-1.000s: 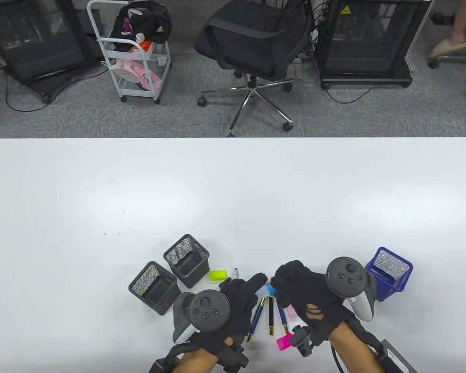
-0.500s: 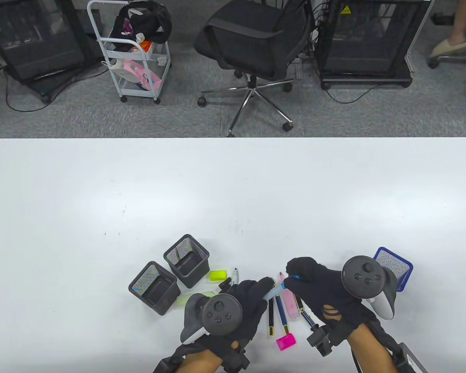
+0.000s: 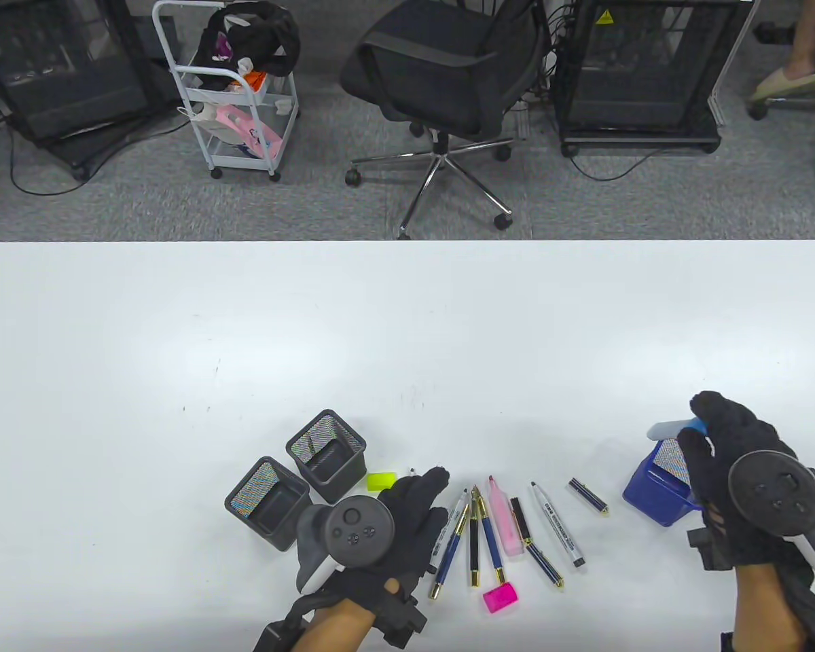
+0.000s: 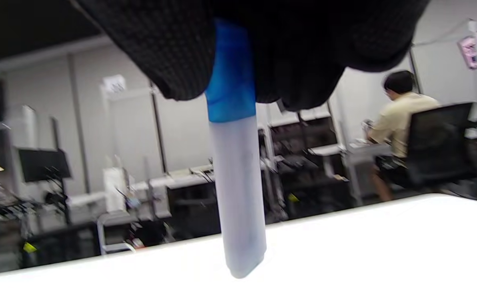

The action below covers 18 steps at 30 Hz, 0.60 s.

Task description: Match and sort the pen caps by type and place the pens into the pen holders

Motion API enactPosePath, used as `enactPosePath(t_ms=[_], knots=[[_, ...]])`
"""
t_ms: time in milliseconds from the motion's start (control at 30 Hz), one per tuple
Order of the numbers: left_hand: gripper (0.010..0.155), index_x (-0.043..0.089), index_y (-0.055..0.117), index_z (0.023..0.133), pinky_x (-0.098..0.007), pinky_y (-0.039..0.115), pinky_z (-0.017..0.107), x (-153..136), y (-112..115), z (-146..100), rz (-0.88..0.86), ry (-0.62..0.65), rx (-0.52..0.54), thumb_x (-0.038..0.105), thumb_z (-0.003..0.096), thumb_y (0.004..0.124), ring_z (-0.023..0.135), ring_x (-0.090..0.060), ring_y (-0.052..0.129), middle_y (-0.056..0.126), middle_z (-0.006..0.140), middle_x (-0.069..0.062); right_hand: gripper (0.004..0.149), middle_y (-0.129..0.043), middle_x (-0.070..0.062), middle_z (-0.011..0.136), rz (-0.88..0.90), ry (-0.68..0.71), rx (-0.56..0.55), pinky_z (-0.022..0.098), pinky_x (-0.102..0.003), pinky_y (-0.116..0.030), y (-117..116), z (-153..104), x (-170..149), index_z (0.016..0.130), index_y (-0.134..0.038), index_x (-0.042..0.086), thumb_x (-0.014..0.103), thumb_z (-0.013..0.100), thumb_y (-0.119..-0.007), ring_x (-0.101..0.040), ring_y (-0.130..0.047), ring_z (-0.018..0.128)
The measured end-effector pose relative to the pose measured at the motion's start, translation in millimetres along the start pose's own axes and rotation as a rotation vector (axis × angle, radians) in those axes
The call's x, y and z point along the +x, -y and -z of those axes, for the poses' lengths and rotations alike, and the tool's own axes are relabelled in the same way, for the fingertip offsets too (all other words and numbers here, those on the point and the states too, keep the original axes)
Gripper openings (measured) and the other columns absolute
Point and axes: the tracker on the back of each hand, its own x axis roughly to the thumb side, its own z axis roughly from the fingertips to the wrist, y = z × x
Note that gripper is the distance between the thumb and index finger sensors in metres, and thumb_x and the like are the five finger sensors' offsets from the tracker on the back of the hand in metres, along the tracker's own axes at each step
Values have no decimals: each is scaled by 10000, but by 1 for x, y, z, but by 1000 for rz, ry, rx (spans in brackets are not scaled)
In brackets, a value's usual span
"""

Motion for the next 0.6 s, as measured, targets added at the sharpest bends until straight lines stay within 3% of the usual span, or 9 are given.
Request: enactPosePath(t_ms=[167, 367, 600], knots=[[586, 177, 645, 1069, -756, 694, 553, 0, 0, 0, 3, -5, -5, 370, 519, 701, 802, -490, 888, 732, 995, -285, 556, -875, -214, 881, -57, -111, 228, 476, -483, -845, -29, 9, -20, 916, -723, 135, 294, 430, -939, -414, -963, 680], [590, 178, 645, 1069, -756, 695, 552, -1, 0, -1, 6, -11, -8, 378, 517, 704, 804, -491, 888, 731, 995, -286, 542, -886, -189, 887, -105, -173, 401, 493, -485, -834, -64, 14, -30, 907, -738, 149, 293, 428, -947, -403, -944, 720], [595, 172, 652, 1067, -756, 693, 553, -1, 0, 0, 9, -19, -21, 392, 517, 704, 807, -496, 884, 728, 998, -289, 507, -898, -161, 886, -133, -222, 479, 495, -483, -833, -72, 14, -36, 880, -795, 160, 298, 422, -963, -392, -933, 739]])
